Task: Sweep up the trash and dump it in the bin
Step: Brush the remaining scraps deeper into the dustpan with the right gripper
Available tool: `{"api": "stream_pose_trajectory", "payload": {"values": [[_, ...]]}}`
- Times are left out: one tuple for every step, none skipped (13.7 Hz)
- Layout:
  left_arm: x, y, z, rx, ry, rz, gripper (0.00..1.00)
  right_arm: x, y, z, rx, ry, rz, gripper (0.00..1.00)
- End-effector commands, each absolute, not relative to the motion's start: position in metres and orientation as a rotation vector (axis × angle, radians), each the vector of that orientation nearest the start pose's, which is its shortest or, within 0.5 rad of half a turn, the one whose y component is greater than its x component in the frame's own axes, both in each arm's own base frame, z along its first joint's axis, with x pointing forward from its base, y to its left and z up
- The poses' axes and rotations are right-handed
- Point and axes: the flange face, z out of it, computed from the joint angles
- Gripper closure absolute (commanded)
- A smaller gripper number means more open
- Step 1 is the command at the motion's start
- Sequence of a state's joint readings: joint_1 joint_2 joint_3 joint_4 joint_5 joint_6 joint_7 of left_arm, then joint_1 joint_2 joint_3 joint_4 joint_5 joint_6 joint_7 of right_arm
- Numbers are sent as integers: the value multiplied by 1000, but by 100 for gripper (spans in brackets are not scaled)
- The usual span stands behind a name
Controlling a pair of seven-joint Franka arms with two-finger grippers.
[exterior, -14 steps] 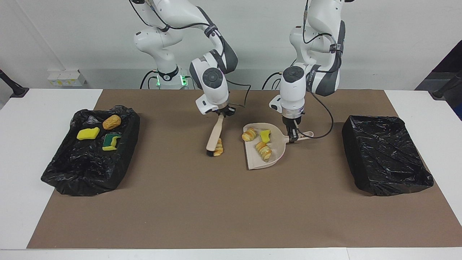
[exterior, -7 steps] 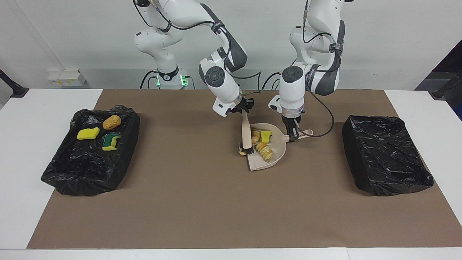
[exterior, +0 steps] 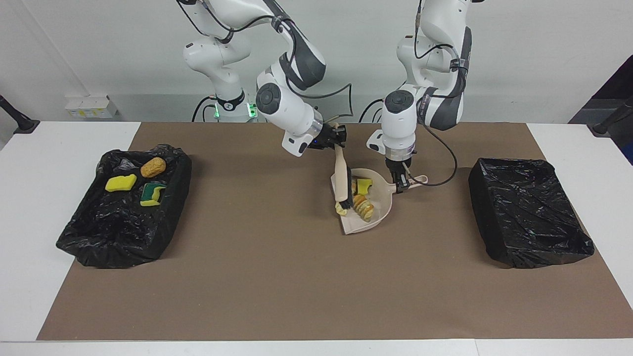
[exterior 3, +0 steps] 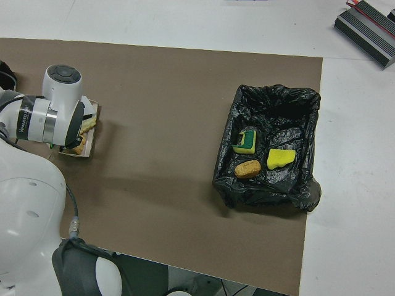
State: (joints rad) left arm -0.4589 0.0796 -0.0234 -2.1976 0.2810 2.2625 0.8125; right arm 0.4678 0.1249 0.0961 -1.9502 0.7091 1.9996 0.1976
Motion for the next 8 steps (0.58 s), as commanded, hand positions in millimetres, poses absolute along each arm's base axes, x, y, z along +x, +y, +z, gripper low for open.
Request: {"api": "stream_pose_trajectory", "payload": {"values": [[467,-239,343,-2163,1962,121,100,473,330,425,-2589,-107,413,100],[468,-239,344,-2163,1962,117,100,477,320,422,-2647,-135,404,100],[468,-239,343,-2163,1962,119,100,480,309,420,-2692,-134,415,100],[467,-239,343,-2163,1963,116,100,482,301,417,-2727,-147,424,100],[468,-238,343,-2164,1962,113,100,486,290,413,-2773,-163,425,100],[468,-238,344,-2164,1961,110,100,489,279,411,-2826,-183,416,100],[469,-237,343,-2166,1960,113,100,490,271,406,-2871,-202,413,100],[470,-236,343,-2168,1957,111,100,489,262,402,-2920,-230,423,100]]}}
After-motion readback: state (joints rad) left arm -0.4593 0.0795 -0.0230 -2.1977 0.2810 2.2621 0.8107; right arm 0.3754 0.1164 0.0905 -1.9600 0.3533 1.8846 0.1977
